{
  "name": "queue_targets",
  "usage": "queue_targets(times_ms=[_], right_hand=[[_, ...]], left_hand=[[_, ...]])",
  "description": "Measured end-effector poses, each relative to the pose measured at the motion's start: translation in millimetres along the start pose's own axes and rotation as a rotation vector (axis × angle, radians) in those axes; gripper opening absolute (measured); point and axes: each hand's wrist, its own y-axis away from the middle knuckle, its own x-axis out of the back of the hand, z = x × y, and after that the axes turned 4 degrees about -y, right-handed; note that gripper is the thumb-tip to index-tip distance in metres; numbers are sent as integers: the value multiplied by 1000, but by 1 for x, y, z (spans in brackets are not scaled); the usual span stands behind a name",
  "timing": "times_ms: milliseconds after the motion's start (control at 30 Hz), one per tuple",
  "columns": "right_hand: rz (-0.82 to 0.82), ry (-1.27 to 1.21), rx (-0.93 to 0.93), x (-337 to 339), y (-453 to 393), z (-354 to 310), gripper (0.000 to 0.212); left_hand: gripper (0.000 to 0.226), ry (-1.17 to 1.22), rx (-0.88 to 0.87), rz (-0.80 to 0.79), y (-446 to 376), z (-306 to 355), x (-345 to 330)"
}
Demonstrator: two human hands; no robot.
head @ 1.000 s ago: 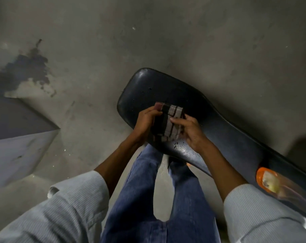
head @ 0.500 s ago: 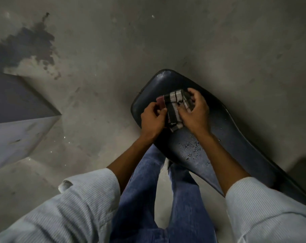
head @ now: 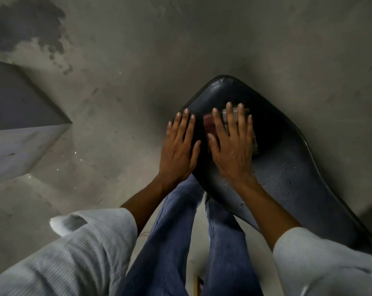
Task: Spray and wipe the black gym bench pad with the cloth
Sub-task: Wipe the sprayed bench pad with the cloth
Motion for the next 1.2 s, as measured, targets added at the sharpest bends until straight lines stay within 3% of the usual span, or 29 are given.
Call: queue_targets(times_ms=[200, 433, 633, 733, 933, 1067, 1200], right_hand=[[-35, 31, 91, 2, 33, 20, 70], [91, -7, -141, 2, -43, 1, 61], [-56, 55, 177, 1, 15, 7, 59], [-59, 50, 121, 2, 36, 24, 60], [68, 15, -14, -6, -21, -12, 59], [0, 11, 150, -11, -3, -29, 58], [-9, 45, 253, -14, 21, 0, 58]], left_hand=[[71, -44, -81, 7, -5, -10, 5], [70, -1, -101, 33, -7, -12, -7], [73, -17, -27, 65, 4, -10, -13], [73, -1, -13, 93, 6, -11, -19], [71, 48, -16, 141, 4, -11, -23], [68, 62, 21, 138, 16, -17, -23], [69, 51, 26, 150, 26, -22, -32]])
